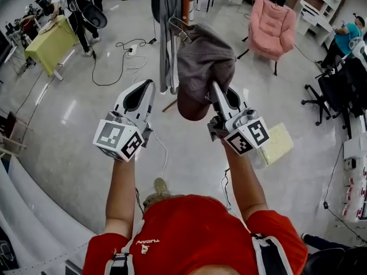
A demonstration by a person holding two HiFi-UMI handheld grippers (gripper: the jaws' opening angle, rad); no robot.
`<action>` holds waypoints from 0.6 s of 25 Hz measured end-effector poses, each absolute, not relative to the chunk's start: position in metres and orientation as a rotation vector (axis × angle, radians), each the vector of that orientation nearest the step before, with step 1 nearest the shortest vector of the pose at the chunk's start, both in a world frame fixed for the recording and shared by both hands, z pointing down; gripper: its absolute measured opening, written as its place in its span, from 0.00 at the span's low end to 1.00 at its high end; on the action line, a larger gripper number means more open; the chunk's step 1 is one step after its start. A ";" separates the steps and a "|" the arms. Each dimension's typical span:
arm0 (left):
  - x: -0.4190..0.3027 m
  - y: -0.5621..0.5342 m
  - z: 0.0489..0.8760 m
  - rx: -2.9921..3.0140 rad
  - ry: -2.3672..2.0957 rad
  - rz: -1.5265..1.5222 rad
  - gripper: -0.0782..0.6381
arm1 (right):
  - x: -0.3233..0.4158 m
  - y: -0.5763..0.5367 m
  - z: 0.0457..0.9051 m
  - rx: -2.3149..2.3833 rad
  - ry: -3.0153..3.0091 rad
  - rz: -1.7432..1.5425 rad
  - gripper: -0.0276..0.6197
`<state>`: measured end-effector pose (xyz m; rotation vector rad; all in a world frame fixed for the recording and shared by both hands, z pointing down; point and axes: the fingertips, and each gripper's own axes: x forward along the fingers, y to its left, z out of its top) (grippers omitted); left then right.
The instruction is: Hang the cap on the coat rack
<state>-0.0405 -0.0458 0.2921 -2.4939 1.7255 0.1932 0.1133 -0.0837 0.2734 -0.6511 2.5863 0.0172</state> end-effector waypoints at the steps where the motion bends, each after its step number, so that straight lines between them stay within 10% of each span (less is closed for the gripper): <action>1: -0.057 -0.051 0.288 -2.500 1.706 0.199 0.12 | 0.100 -0.090 0.269 -0.674 2.576 0.028 0.09; 15: -0.198 -0.124 0.256 -2.659 1.523 0.285 0.12 | -0.017 -0.171 0.193 -0.933 2.444 0.166 0.09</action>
